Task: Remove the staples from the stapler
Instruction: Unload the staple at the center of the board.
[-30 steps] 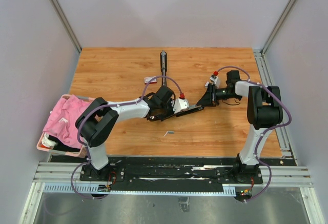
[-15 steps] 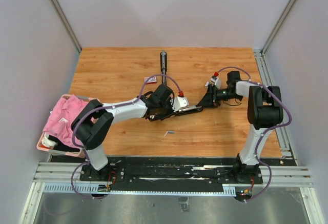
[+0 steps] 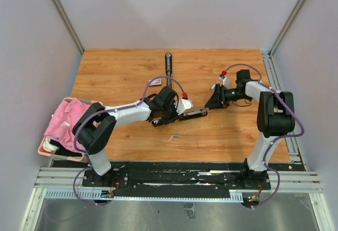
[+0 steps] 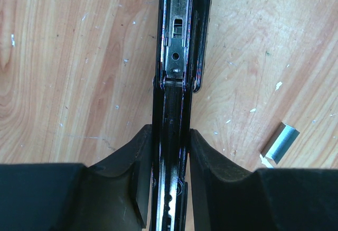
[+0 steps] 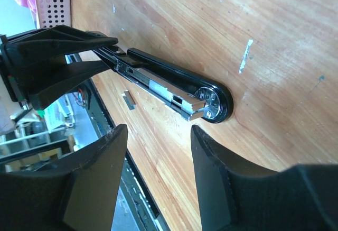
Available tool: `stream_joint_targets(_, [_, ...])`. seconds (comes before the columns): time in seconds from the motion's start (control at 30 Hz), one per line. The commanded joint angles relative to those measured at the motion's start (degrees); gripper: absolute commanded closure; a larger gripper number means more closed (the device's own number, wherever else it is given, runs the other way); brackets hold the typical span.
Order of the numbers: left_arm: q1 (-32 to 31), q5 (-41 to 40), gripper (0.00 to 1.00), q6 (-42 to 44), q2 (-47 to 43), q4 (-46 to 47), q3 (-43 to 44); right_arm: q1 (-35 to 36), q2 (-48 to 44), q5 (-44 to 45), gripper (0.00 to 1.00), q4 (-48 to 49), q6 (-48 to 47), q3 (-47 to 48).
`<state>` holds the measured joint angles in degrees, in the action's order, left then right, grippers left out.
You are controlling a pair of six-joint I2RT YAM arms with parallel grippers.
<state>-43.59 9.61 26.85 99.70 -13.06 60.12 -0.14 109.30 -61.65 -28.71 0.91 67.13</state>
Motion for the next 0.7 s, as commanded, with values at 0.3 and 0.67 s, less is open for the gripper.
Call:
stream_joint_targets(0.3, [1.3,5.8,1.00,-5.0,-2.6,-5.3,6.9,1.6,-14.8,8.6,0.43,-2.1,-21.0,-0.2])
stream_joint_targets(0.67, [2.6,11.0,1.00,-8.5,-2.4,-10.5,10.8,16.0,-38.8,16.1,0.28,25.2,-51.1,-25.1])
